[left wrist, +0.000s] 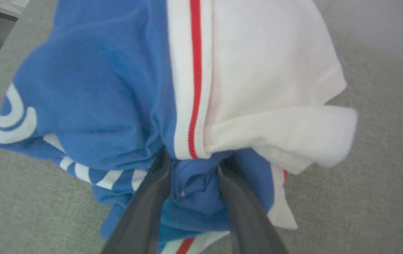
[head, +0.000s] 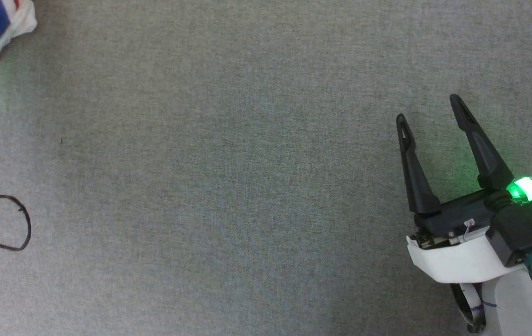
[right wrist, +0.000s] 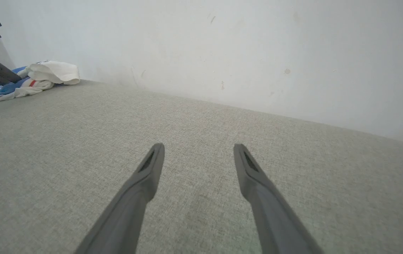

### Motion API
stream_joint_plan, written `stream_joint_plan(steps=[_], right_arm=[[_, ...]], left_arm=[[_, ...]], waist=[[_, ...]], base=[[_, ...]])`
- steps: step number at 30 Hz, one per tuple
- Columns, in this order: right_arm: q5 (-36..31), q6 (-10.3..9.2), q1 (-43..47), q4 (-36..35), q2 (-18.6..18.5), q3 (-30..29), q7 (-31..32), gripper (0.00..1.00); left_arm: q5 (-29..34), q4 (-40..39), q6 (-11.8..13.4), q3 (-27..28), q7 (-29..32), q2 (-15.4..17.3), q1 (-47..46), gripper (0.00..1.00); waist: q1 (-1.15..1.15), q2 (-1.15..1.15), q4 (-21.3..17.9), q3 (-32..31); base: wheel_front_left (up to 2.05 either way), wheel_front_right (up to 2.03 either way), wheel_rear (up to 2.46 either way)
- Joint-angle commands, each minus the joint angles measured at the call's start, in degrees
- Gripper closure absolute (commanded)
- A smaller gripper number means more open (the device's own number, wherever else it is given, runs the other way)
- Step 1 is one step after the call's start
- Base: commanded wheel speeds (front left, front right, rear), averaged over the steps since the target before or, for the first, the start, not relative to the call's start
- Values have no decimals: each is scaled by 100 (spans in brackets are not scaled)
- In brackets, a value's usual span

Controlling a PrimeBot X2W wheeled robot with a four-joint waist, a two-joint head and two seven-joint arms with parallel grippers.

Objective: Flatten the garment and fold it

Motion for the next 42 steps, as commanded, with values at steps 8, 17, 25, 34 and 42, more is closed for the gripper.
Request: stream_joint_plan(steps=[8,17,25,34,42], right_arm=[[-6,-5,-118,157,11,-34,-42,0],[158,-5,6,581,15,-63,-143,0],[362,-5,233,1016,16,-207,-216,0],[703,-5,473,1534,17,-361,-290,0],[833,-5,690,1717,17,-618,-309,0]], left_arm=[[-586,-108,-40,-393,-205,58,454,100],[-586,150,-40,-356,-2205,169,454,100],[-357,226,-40,-484,-3959,-69,535,100],[-427,-551,-40,-748,-4385,-355,1336,100],[-261,-1867,50,-904,-4420,-597,2543,100]], waist=[[1,0,91,-293],[1,0,214,-1223],[1,0,380,-2207],[1,0,302,-3211],[1,0,33,-3756]], base=[[0,0,0],[0,0,0],[0,0,0],[0,0,0],[0,0,0]])
